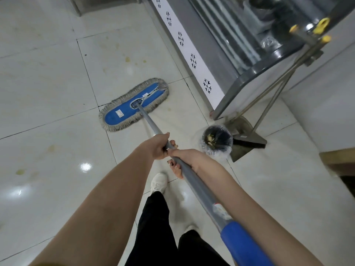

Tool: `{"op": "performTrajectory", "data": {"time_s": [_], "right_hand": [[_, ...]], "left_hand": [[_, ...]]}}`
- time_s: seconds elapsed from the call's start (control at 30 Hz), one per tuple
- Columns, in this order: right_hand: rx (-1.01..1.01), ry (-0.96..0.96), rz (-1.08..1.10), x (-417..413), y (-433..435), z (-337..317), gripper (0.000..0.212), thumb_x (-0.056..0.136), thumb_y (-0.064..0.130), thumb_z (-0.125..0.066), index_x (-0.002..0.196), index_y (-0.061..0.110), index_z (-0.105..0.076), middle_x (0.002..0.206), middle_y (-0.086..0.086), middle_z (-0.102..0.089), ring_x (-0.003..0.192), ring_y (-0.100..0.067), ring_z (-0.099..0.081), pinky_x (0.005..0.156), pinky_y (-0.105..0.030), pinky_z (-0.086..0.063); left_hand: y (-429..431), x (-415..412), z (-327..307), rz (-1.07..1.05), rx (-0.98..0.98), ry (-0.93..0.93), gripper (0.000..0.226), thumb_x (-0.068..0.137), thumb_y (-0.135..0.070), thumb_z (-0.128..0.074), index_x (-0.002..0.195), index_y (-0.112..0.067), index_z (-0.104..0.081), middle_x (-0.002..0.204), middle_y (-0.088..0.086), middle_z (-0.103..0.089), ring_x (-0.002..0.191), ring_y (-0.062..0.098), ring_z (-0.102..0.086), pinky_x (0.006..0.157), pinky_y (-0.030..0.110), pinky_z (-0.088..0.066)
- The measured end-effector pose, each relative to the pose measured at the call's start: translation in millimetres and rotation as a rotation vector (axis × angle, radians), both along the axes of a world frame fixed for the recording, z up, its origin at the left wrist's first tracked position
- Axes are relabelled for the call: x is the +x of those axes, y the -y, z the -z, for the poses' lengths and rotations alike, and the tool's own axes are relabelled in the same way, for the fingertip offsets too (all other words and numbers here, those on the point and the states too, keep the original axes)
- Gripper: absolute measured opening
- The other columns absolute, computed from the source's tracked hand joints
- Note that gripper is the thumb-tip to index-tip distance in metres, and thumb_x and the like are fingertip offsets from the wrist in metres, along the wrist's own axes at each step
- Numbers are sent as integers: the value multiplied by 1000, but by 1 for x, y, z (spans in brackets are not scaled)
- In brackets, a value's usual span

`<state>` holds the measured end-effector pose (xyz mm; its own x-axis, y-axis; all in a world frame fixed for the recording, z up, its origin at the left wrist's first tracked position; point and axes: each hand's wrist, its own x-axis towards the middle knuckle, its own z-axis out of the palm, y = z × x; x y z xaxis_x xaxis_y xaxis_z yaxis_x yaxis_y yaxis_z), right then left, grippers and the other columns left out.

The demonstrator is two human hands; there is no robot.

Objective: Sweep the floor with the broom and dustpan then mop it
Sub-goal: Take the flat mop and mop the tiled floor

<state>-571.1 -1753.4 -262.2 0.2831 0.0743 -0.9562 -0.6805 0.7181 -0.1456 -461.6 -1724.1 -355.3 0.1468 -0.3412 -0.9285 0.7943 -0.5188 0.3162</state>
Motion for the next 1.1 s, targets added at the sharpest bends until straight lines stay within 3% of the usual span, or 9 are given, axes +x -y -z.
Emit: {"op": "performTrajectory", "data": {"time_s": [0.1, 0.23, 0.33, 0.43, 0.57, 0.7, 0.87, 1.1], "right_hand": [[-18, -10, 35, -55, -12, -5, 36, 96, 27, -54, 67, 9, -41, 37, -2, -45, 19, -5, -36, 25, -9, -30], [-76, -11, 22, -120, -24, -14, 36, 97, 29, -51, 68, 10, -41, 62, -2, -38, 19, -5, -35, 25, -10, -31], [-75, -18, 34, -149, -26, -17, 34, 98, 30, -50, 72, 10, -41, 63, -2, -38, 20, -5, -35, 26, -9, -31], [-73, -18, 30, -159, -27, -16, 36, 97, 34, -50, 73, 9, -41, 63, -1, -38, 21, -4, -36, 26, -10, -32], [-89, -40, 21, -137, -29, -8, 38, 97, 37, -50, 72, 9, -42, 62, -2, -37, 19, -6, -35, 26, -9, -29], [-111, -53, -16, -104, -18, -6, 40, 96, 40, -50, 72, 10, -42, 53, -1, -40, 19, -6, -33, 26, -8, -28], [-142, -10, 13, -47, 3, -3, 40, 98, 40, -46, 74, 9, -42, 32, 1, -43, 19, -5, -34, 25, -8, -28], [-90, 2, 76, 61, 46, 7, 41, 99, 40, -45, 74, 7, -43, 30, -1, -42, 19, -6, -34, 27, -7, -29]], "left_hand": [[-6, -54, 2, 34, -14, 2, 26, 101, -31, -41, 86, -10, -43, 62, 2, -46, 34, 13, -53, 44, 22, -49], [-13, -119, 0, 81, -16, -12, 27, 101, -29, -39, 83, -9, -40, 56, 2, -49, 29, 13, -52, 41, 22, -47], [-14, -148, -4, 109, -20, -22, 28, 102, -28, -37, 82, -9, -40, 38, 1, -49, 29, 13, -51, 41, 22, -46], [-15, -157, -8, 115, -22, -21, 27, 102, -28, -37, 83, -9, -40, 38, 0, -47, 28, 13, -49, 43, 23, -46], [-18, -140, -8, 99, -13, -29, 29, 101, -30, -39, 83, -8, -41, 35, -1, -48, 32, 12, -51, 44, 20, -46], [-9, -111, -9, 77, -10, -30, 24, 101, -31, -41, 92, -8, -41, 44, 1, -48, 49, 13, -47, 38, 17, -46], [15, -57, -3, 38, -20, 2, 21, 100, -28, -43, 106, -9, -35, 63, 3, -44, 53, 14, -44, 38, 18, -48], [56, 49, 1, -32, -70, -9, 19, 102, -26, -40, 106, -9, -32, 65, 5, -39, 54, 15, -40, 37, 19, -47]]}}
